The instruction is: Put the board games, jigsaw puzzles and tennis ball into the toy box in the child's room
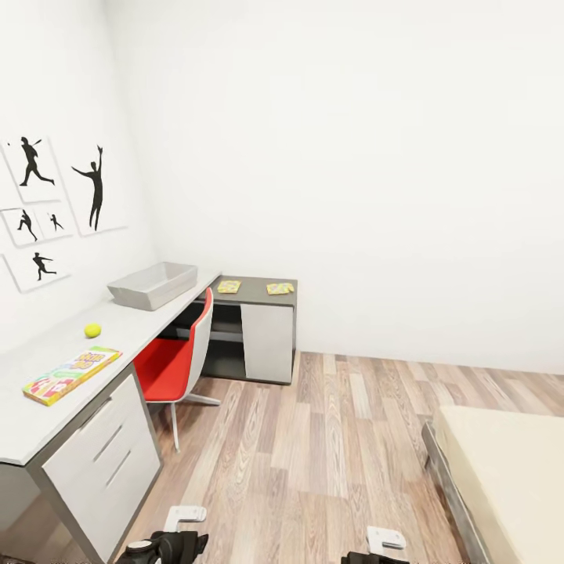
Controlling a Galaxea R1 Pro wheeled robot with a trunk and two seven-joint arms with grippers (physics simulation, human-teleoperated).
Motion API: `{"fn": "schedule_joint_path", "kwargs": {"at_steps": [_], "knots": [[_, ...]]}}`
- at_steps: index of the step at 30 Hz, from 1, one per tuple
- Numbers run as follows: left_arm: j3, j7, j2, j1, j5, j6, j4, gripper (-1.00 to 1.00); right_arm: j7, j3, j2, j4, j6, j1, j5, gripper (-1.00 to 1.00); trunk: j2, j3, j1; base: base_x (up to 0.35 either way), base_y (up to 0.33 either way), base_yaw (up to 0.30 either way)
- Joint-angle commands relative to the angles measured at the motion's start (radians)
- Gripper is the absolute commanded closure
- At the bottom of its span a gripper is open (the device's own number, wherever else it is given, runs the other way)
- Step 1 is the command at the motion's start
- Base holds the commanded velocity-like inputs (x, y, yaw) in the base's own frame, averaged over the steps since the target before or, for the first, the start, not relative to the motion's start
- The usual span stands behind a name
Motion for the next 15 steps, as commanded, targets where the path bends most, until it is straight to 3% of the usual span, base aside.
{"fn": "schedule_joint_path", "kwargs": {"at_steps": [1, 15], "knots": [[0.001, -0.004, 0.000, 0.000, 0.000, 0.007, -0.002, -1.00, -0.004, -0.002, 0.001, -0.002, 0.004, 0.000, -0.009, -1.00, 0.006, 0.000, -0.004, 0.000, 0.000, 0.000], [-0.001, -0.002, -0.002, 0.000, -0.001, 0.005, -0.002, -1.00, -0.005, -0.001, 0.005, 0.005, 0.003, 0.000, 0.002, -1.00, 0.104, 0.021, -0.058, 0.000, 0.000, 0.000]]}}
